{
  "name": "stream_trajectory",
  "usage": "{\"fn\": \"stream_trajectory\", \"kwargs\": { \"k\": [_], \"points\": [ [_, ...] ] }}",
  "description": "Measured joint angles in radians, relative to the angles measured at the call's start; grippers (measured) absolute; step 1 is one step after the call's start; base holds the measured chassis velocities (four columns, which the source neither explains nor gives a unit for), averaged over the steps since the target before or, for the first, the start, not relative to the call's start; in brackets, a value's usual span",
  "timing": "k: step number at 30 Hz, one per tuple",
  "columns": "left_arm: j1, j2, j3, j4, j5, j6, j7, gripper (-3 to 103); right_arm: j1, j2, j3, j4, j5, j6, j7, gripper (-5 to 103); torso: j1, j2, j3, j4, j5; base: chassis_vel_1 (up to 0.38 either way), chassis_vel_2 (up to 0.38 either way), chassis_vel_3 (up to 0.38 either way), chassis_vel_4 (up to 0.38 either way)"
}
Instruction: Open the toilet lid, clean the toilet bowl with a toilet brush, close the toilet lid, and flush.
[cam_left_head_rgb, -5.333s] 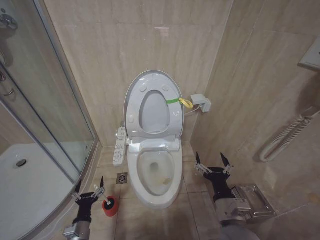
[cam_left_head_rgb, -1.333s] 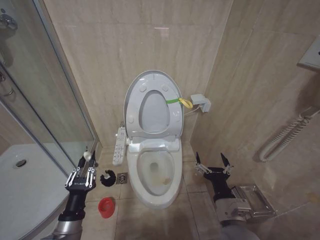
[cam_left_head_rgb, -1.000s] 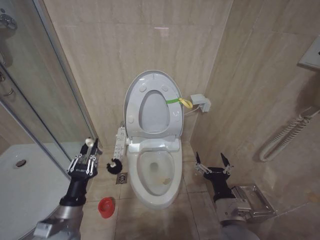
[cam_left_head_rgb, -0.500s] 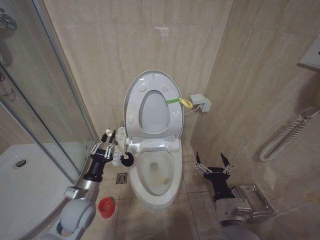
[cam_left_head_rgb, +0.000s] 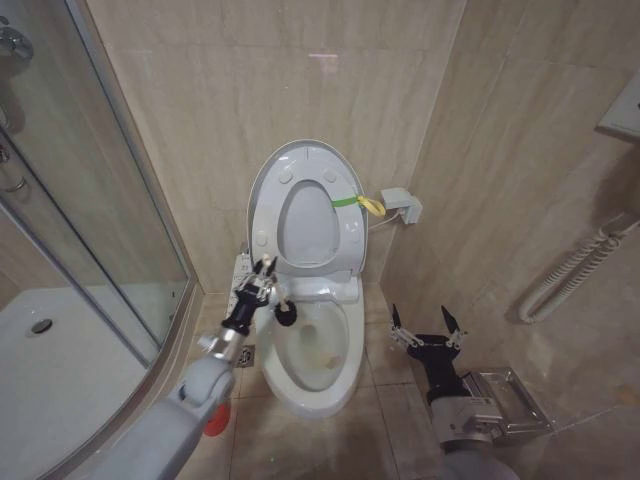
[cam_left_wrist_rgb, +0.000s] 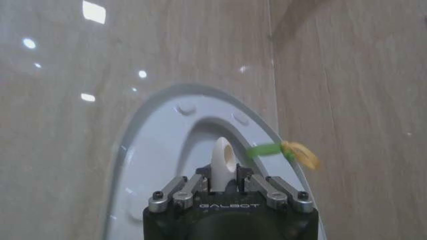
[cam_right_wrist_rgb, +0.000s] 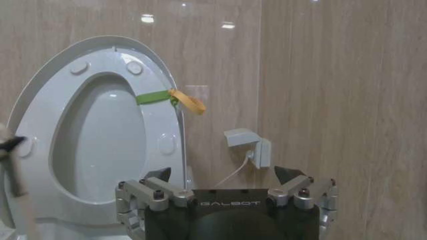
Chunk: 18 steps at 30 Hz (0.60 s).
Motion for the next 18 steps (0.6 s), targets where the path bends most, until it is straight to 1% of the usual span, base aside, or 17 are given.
{"fn": "stream_trajectory", "kwargs": {
  "k": [3,4,7,11,14,17,18],
  "points": [
    [-0.062,-0.046,0.054,0.086,0.001,-0.016,0.010,24,0.000,0.000,0.000,0.000,0.000,0.000,0.000,100,0.000,0.000,0.000,-0.0001,0.0001,0.000,0.000,0.000,0.000],
    [-0.062,-0.046,0.054,0.086,0.001,-0.016,0.010,24,0.000,0.000,0.000,0.000,0.000,0.000,0.000,100,0.000,0.000,0.000,-0.0001,0.0001,0.000,0.000,0.000,0.000],
    [-0.097,-0.074,0.094,0.169,0.005,-0.035,0.022,24,0.000,0.000,0.000,0.000,0.000,0.000,0.000,100,0.000,0.000,0.000,0.0000,0.0000,0.000,0.000,0.000,0.000],
    [-0.116,-0.083,0.132,0.232,0.009,-0.051,0.028,24,0.000,0.000,0.000,0.000,0.000,0.000,0.000,100,0.000,0.000,0.000,0.0002,0.0000,0.000,0.000,0.000,0.000],
    [-0.120,-0.083,0.153,0.264,0.023,-0.059,0.030,24,0.000,0.000,0.000,0.000,0.000,0.000,0.000,100,0.000,0.000,0.000,0.0002,-0.0001,0.000,0.000,0.000,0.000],
    [-0.123,-0.088,0.179,0.325,0.046,-0.083,0.039,24,0.000,0.000,0.000,0.000,0.000,0.000,0.000,100,0.000,0.000,0.000,0.0002,-0.0001,0.000,0.000,0.000,0.000],
    [-0.123,-0.088,0.179,0.325,0.046,-0.083,0.039,24,0.000,0.000,0.000,0.000,0.000,0.000,0.000,100,0.000,0.000,0.000,0.0002,-0.0001,0.000,0.000,0.000,0.000]
  ]
}}
